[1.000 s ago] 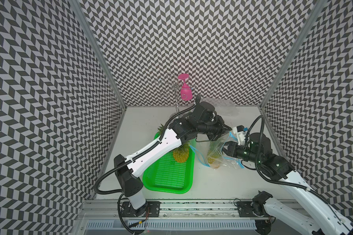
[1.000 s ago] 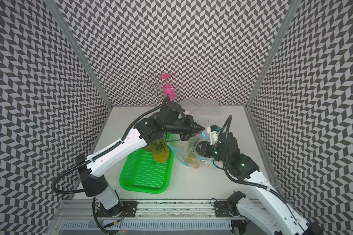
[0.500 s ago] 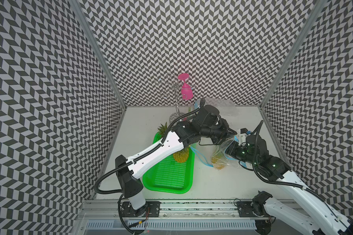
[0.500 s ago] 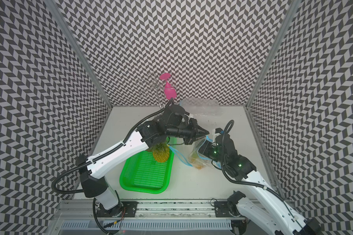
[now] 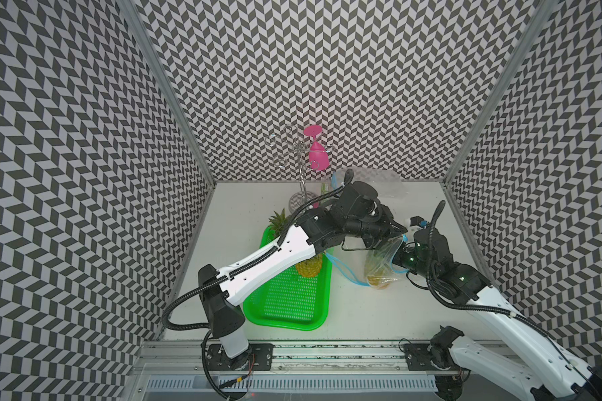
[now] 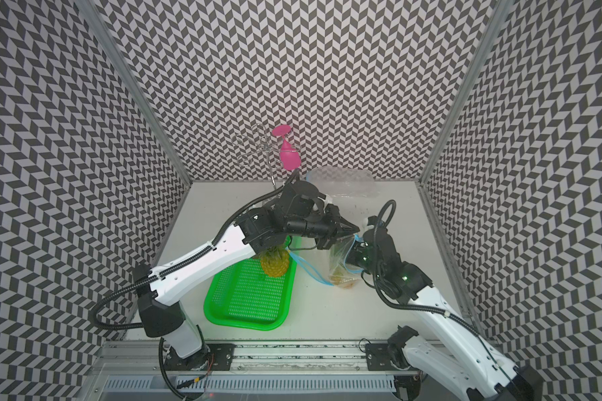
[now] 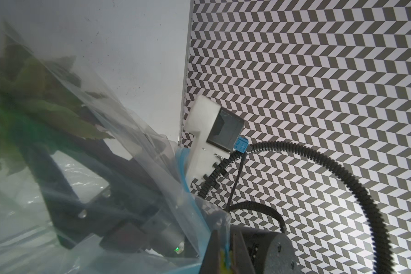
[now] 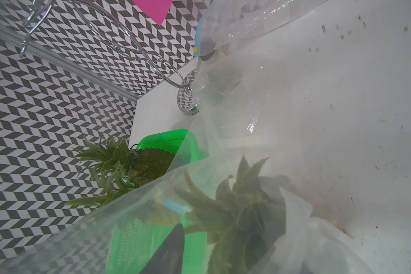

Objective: Open the zip-top bag and take out the pineapple
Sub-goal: Pick up the pineapple from the zipper food storage bag.

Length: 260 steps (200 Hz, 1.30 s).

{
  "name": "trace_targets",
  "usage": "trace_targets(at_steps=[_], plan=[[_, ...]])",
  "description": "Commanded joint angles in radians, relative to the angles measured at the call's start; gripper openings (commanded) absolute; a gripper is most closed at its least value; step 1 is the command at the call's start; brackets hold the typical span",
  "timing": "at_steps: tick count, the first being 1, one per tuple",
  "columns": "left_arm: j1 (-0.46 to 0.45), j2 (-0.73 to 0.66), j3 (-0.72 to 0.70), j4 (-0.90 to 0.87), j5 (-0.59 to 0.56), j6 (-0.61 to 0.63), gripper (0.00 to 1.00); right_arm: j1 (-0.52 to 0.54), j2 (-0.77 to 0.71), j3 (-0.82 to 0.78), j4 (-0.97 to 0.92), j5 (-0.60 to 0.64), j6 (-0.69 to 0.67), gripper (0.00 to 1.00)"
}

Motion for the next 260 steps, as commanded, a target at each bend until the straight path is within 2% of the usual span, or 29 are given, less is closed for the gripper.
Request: trace_targets(at_steps=[1,30,45,54,72,86,98,125,137,145,167,185,203,233,250,260], plan=[[-0.026,-0.009,0.054,0.08,0.063,-0.028,0.0,0.0,0.031,-0.024,0.169,0.026,-0.012,0.54],[-0.027,0.0,0.081,0.077,0.063,-0.024,0.0,-0.002,0.047,-0.097,0.25,0.038,0.013,0.54],[-0.027,0.005,0.094,0.068,0.066,-0.018,0.0,-0.002,0.047,-0.155,0.343,0.017,0.023,0.49],[-0.027,0.008,0.099,0.062,0.066,-0.015,0.0,-0.002,0.054,-0.168,0.369,0.006,0.022,0.41],[-0.027,0.008,0.102,0.053,0.063,-0.007,0.0,-0.003,0.071,-0.156,0.353,0.006,0.023,0.1],[-0.022,0.008,0.11,0.028,0.052,0.01,0.0,-0.002,0.069,-0.135,0.318,0.011,0.015,0.0],[-0.011,0.008,0.122,-0.005,0.034,0.039,0.01,-0.005,0.049,-0.113,0.29,0.019,-0.002,0.0],[0.043,0.005,0.166,-0.138,-0.085,0.152,0.44,-0.024,-0.013,-0.084,0.26,-0.003,-0.098,0.0],[0.078,0.005,0.177,-0.208,-0.154,0.198,0.59,-0.057,-0.033,-0.078,0.254,-0.067,-0.157,0.0],[0.103,0.003,0.171,-0.25,-0.192,0.213,0.65,-0.078,-0.053,-0.088,0.27,-0.119,-0.185,0.0],[0.171,-0.019,0.044,-0.236,-0.197,0.187,0.67,-0.159,-0.086,-0.111,0.314,-0.284,-0.252,0.0],[0.202,-0.004,-0.02,-0.218,-0.164,0.147,0.69,-0.199,-0.087,-0.091,0.309,-0.354,-0.314,0.0],[0.215,0.048,-0.01,-0.223,-0.139,0.127,0.75,-0.23,-0.087,-0.068,0.301,-0.409,-0.361,0.0],[0.222,0.138,0.035,-0.185,-0.072,0.09,0.79,-0.25,-0.096,-0.049,0.29,-0.442,-0.397,0.0],[0.221,0.195,0.076,-0.261,-0.023,0.076,0.79,-0.262,-0.097,-0.046,0.3,-0.459,-0.396,0.0],[0.222,0.211,0.078,-0.298,-0.017,0.071,0.82,-0.265,-0.095,-0.045,0.309,-0.471,-0.392,0.0]])
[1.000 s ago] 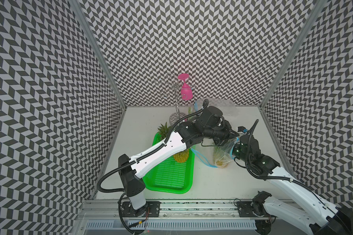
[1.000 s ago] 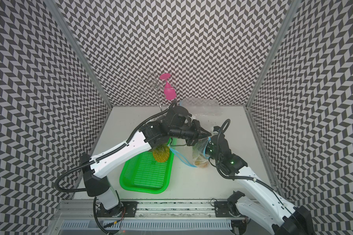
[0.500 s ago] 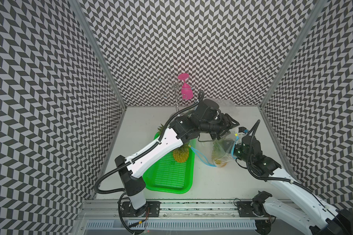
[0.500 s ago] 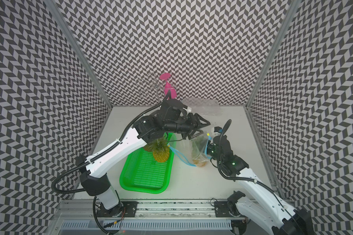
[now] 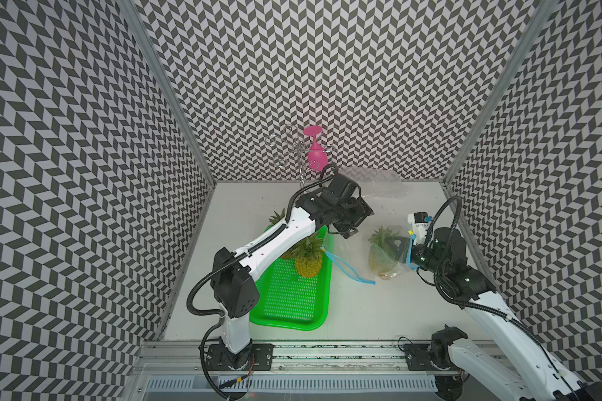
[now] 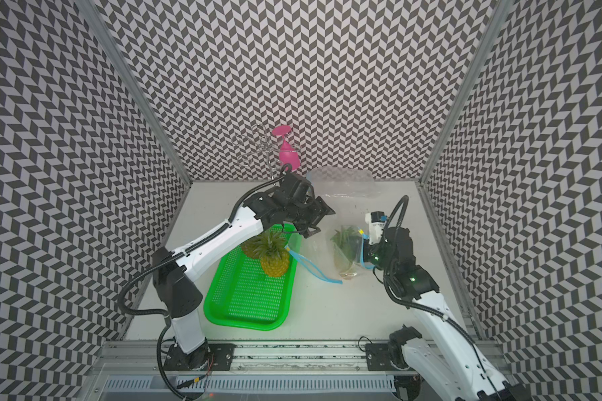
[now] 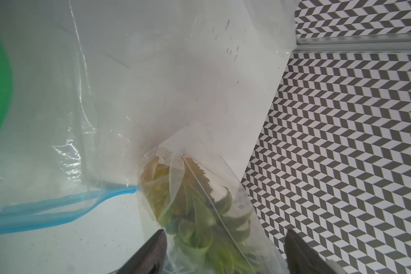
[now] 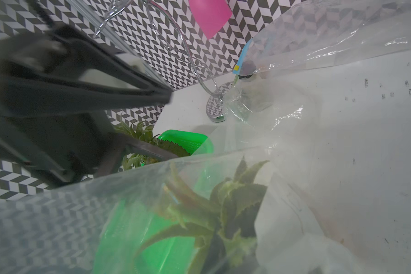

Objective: Open the zip-top bag and take out the pineapple
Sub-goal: Pick up the pineapple from the zipper food storage bag.

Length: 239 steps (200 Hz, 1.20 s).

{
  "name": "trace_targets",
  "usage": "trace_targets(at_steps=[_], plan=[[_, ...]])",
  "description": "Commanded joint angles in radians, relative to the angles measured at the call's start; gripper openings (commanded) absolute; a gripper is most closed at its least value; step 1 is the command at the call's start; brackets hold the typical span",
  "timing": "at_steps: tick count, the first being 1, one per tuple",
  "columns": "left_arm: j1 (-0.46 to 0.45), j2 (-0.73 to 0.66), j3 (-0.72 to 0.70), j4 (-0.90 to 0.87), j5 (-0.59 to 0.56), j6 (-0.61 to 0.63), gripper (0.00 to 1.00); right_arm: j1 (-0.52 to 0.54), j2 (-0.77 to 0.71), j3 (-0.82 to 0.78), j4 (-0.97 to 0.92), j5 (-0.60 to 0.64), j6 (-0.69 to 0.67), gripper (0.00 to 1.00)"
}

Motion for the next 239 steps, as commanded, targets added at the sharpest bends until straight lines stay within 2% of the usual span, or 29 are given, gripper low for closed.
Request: trace_targets(at_steps=[1,40,50,84,93,106,143,192,239], plan=[[-0.004,0.035,0.048,-0.084,0.062,-0.037,0.82,-0.012,-0.027,0.051,0.124,-0.072,-0.031,0.0],[0.013,0.023,-0.067,0.032,0.125,-0.114,0.83,-0.015,-0.018,0.056,0.131,-0.095,-0.029,0.0],[0.014,0.032,-0.066,0.041,0.139,-0.124,0.8,-0.016,-0.019,0.056,0.132,-0.099,-0.03,0.0],[0.013,0.028,-0.093,0.074,0.138,-0.128,0.46,-0.019,-0.008,0.065,0.145,-0.117,-0.019,0.0],[0.017,0.026,-0.107,0.082,0.14,-0.128,0.31,-0.019,-0.004,0.076,0.144,-0.123,-0.017,0.0],[0.028,0.02,-0.135,0.105,0.14,-0.128,0.0,-0.022,0.001,0.103,0.134,-0.126,-0.015,0.0],[0.076,-0.003,-0.227,0.194,0.115,-0.115,0.0,-0.032,0.003,0.188,0.075,-0.148,0.016,0.0],[0.111,0.087,-0.111,0.101,0.009,-0.012,0.0,-0.044,-0.014,0.291,0.019,-0.201,0.099,0.0],[0.102,0.157,-0.057,0.053,-0.043,0.043,0.0,-0.071,0.008,0.435,0.009,-0.164,0.17,0.0]])
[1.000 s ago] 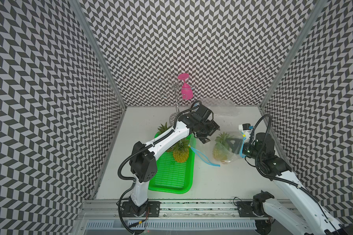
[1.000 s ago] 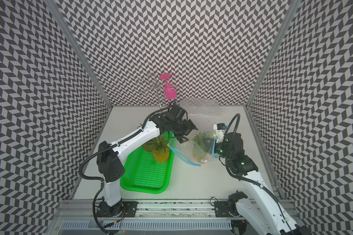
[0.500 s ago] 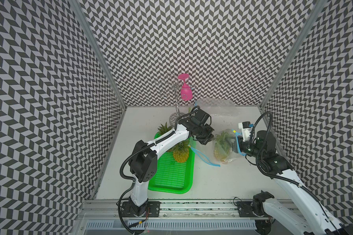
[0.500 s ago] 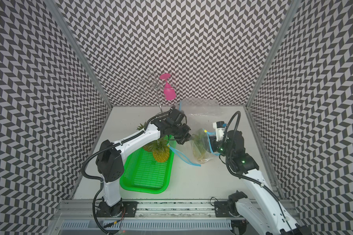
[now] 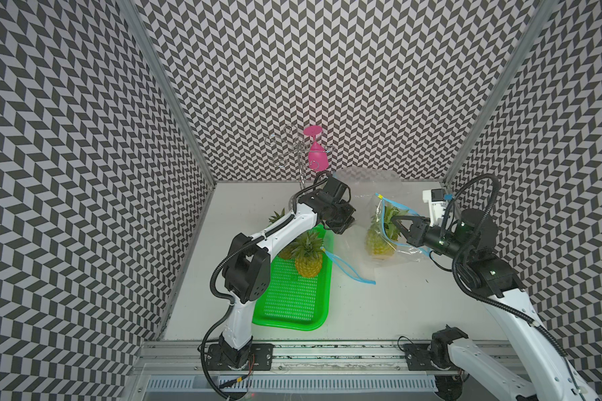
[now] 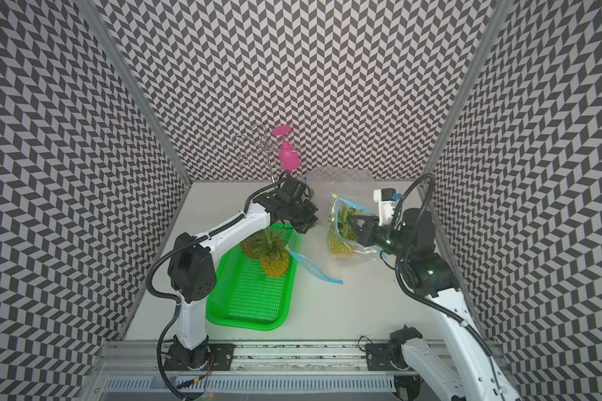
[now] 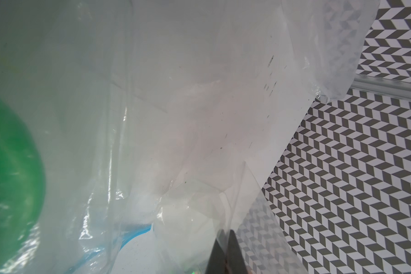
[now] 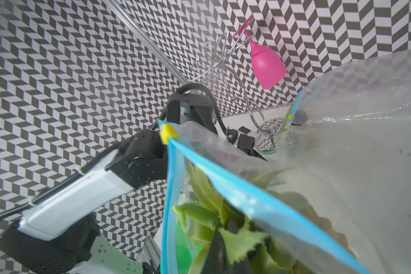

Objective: Open the zip-top bag and take out the pineapple
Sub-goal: Pick up the pineapple from the zipper food storage bag.

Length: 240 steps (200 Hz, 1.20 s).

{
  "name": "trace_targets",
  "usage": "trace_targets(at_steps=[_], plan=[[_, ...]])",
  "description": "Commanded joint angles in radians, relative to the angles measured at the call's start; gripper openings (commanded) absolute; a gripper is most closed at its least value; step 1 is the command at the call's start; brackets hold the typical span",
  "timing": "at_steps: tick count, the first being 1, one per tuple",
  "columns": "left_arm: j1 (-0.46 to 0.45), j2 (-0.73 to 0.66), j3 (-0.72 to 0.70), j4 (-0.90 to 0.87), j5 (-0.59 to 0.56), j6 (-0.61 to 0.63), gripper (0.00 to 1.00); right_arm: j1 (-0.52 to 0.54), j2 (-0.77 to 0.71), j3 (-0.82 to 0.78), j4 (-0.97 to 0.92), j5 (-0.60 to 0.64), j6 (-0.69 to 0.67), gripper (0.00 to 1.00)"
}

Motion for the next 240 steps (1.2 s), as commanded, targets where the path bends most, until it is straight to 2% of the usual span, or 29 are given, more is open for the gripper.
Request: trace_targets(at_steps=[1,29,50,114,151,240], plan=[[-0.007,0.035,0.016,-0.064,-0.074,0.047,0.0,-0.014,-0.012,0.107,0.121,-0.003,0.06,0.0],[-0.008,0.079,0.101,-0.126,-0.159,0.097,0.0,-0.016,0.014,0.182,0.15,-0.042,0.117,0.0],[-0.014,0.125,0.174,-0.161,-0.175,0.126,0.0,-0.017,0.012,0.203,0.186,-0.056,0.16,0.0],[-0.086,0.231,0.319,-0.226,-0.229,0.184,0.0,-0.021,0.152,0.396,0.331,0.038,0.222,0.0],[-0.092,0.269,0.339,-0.242,-0.283,0.201,0.0,-0.029,0.225,0.544,0.322,0.095,0.228,0.0],[-0.138,0.335,0.375,-0.249,-0.343,0.247,0.0,-0.049,0.316,0.616,0.456,0.159,0.292,0.0]])
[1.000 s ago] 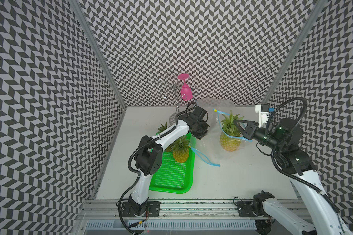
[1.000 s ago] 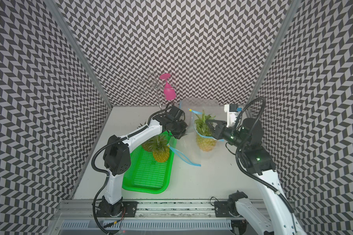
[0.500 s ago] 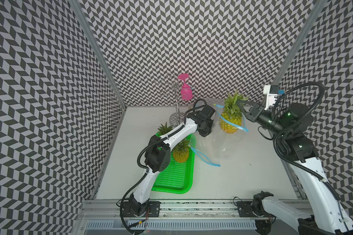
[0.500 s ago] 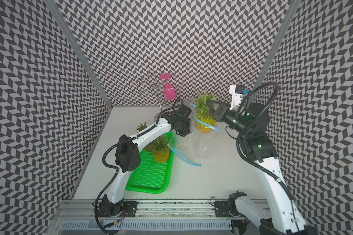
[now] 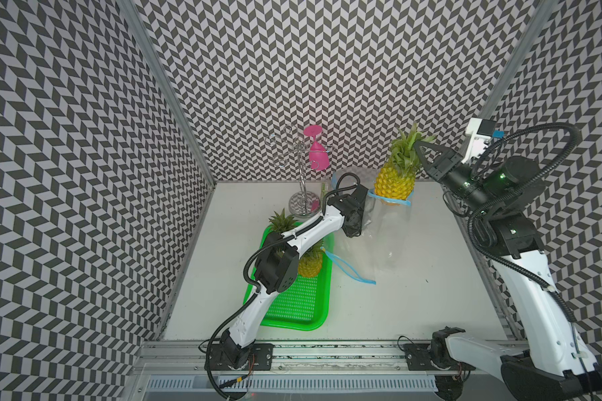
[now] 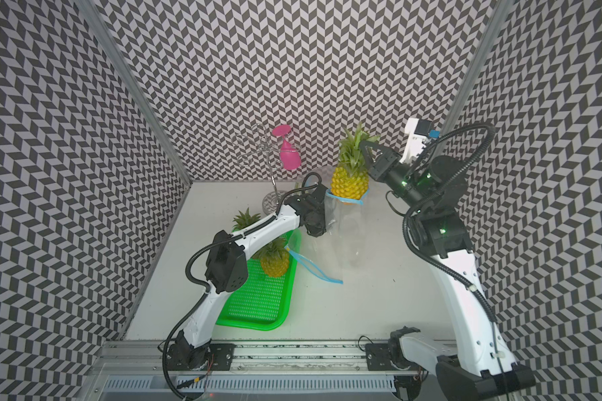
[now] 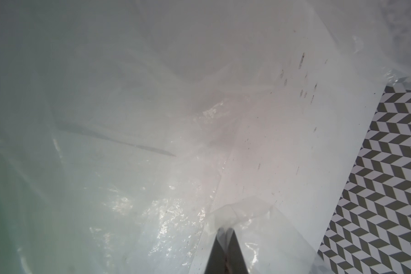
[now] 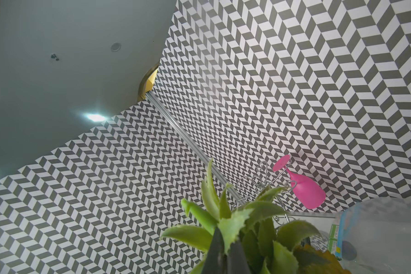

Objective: Open the zip-top bag and take out the pineapple
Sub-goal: Pick up the pineapple from the zipper food storage bag, then place the zipper food storage bag at the center of the board.

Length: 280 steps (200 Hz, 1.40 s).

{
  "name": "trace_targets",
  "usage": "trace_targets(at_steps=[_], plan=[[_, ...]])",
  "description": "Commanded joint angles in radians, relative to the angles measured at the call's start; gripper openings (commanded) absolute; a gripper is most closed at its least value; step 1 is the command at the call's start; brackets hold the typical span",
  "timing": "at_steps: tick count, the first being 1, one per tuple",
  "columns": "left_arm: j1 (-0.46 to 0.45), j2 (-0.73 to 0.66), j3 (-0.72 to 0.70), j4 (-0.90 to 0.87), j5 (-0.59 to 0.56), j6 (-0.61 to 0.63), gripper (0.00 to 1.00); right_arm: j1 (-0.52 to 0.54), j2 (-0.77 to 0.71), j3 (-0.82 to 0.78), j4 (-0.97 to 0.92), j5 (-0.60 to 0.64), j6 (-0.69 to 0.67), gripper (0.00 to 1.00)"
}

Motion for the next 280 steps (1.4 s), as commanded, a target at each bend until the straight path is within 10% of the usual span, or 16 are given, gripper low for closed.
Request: trace_targets(at_steps=[1,163,219,280], plan=[[-0.017,0.043,0.03,-0.048,-0.065,0.027,0.0,-0.013,0.001,0.083,0.236,0.035,0.034,0.0],[0.048,-0.025,0.085,0.068,-0.046,-0.039,0.0,-0.07,-0.052,-0.024,0.135,-0.096,-0.056,0.0],[0.042,-0.23,0.034,0.109,-0.123,-0.007,0.6,-0.068,-0.09,-0.176,0.144,-0.166,-0.108,0.0],[0.035,-0.621,-0.23,0.115,-0.094,0.026,0.63,0.152,-0.09,-0.247,0.073,-0.158,-0.254,0.0]])
